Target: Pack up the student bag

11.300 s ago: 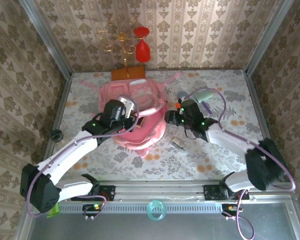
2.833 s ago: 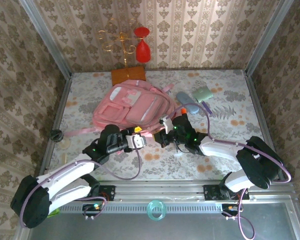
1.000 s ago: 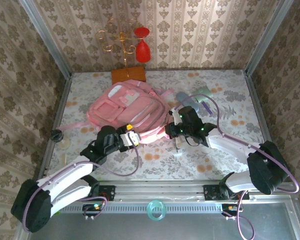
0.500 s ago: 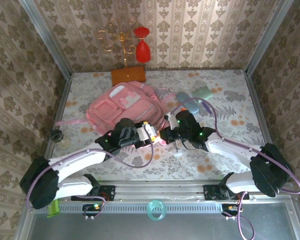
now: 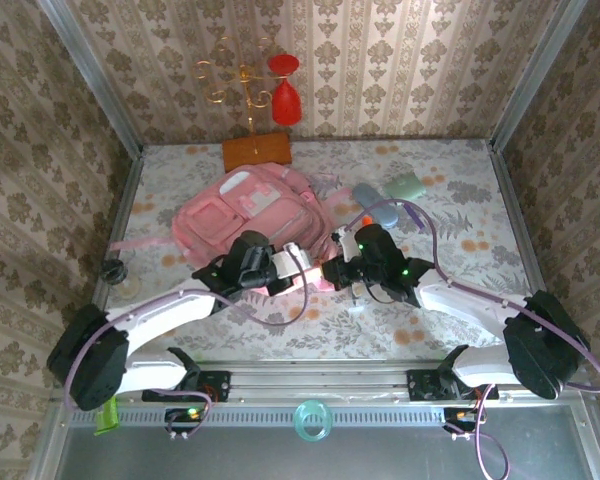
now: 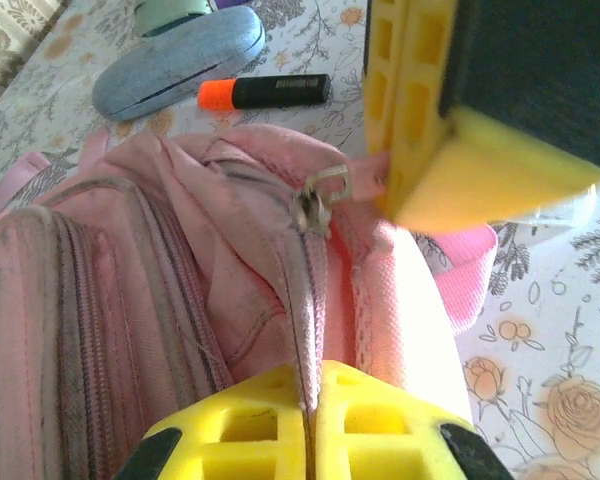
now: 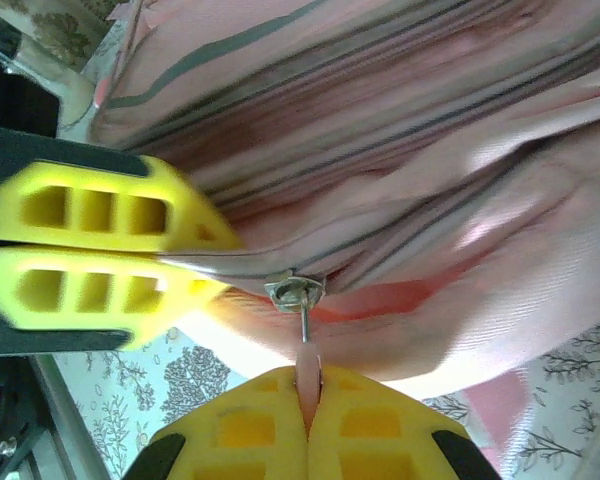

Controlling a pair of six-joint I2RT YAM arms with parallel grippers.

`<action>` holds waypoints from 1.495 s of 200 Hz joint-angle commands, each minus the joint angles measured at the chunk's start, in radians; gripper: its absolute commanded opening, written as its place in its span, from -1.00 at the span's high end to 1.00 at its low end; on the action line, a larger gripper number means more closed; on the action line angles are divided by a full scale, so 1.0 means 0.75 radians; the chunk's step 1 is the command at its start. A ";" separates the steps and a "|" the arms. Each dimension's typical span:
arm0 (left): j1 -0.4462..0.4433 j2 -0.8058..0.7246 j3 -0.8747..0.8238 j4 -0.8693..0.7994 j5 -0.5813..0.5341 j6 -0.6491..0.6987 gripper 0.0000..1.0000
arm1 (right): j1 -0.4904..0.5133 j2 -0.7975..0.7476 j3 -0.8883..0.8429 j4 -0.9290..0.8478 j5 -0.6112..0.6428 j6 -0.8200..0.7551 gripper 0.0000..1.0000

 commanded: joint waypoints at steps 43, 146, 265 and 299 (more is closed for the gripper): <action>0.092 -0.295 -0.170 -0.121 -0.061 0.036 1.00 | -0.154 0.036 0.146 -0.334 0.366 -0.072 1.00; 0.048 -0.566 -0.265 -0.118 -0.357 -0.223 -0.05 | -0.121 0.129 0.155 0.018 0.082 -0.045 1.00; -0.171 0.074 0.155 -0.096 -0.369 -0.257 -0.15 | 0.034 -0.073 0.031 0.207 -0.035 0.057 1.00; -0.078 0.013 0.074 -0.109 -0.273 -0.212 0.84 | 0.034 -0.093 0.005 0.216 -0.019 0.053 1.00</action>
